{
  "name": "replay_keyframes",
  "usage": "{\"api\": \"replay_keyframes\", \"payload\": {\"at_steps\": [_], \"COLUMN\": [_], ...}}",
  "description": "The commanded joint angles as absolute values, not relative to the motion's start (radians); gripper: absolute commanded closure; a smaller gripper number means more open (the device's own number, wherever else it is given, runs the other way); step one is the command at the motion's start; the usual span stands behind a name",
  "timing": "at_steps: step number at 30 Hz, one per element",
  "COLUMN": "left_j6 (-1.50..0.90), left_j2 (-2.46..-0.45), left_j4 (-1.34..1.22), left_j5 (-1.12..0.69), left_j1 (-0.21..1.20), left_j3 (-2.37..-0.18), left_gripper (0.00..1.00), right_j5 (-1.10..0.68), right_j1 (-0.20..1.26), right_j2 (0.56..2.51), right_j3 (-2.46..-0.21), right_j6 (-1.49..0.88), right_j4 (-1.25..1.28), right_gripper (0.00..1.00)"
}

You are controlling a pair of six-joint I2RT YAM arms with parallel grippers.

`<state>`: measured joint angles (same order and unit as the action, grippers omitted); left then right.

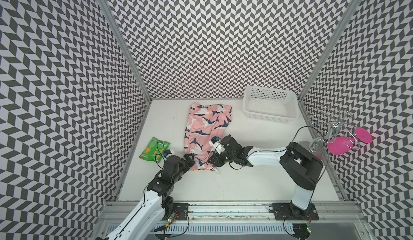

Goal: Roll up the shorts
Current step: Roll the shorts at the center of the board.

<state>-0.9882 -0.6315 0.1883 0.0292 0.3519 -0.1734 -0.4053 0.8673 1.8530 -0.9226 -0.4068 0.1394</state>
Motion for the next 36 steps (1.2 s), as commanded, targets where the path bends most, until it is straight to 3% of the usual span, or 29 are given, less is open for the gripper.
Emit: {"api": "replay_keyframes", "payload": {"at_steps": [1, 10, 19, 27, 32, 36], "left_j6": [-0.946, -0.943, -0.943, -0.908, -0.907, -0.904], "left_j2": [-0.665, -0.861, -1.198, -1.194, -1.132, -1.073], "left_j4": [0.054, -0.235, -0.568, -0.635, -0.613, -0.539], "left_j5": [-0.044, -0.213, -0.391, -0.434, -0.433, -0.398], "left_j1": [0.339, 0.340, 0.394, 0.417, 0.418, 0.418], "left_j3": [-0.140, -0.071, -0.074, -0.094, -0.097, -0.107], "left_gripper": [0.03, 0.04, 0.09, 0.07, 0.41, 0.57], "right_j5": [-0.425, -0.445, -0.473, -0.492, -0.499, -0.504], "right_j1": [0.810, 0.787, 0.784, 0.784, 0.784, 0.789], "right_j2": [1.864, 1.917, 1.936, 1.939, 1.928, 1.906], "right_j3": [-0.826, -0.736, -0.768, -0.774, -0.779, -0.782], "right_j6": [-0.449, -0.481, -0.479, -0.488, -0.491, -0.485], "right_j4": [0.232, 0.323, 0.321, 0.339, 0.340, 0.327], "right_gripper": [0.73, 0.74, 0.74, 0.74, 0.74, 0.74]}}
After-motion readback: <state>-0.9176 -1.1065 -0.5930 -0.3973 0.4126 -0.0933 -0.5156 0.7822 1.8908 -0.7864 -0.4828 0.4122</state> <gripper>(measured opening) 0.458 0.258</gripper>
